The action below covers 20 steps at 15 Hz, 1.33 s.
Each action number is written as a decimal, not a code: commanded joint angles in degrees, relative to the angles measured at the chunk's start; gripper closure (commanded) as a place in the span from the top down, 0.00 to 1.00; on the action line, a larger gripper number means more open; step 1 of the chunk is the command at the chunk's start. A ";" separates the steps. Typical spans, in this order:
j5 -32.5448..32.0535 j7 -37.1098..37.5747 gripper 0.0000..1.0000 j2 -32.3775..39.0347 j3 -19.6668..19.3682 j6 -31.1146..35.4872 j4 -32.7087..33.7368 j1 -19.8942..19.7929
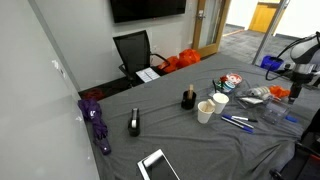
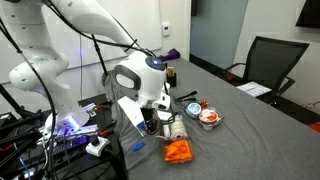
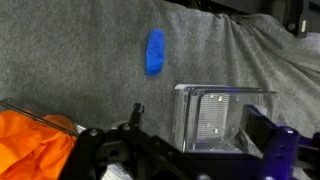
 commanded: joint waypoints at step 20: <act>5.32 6.27 0.23 4.87 3.59 15.89 -4.91 1.09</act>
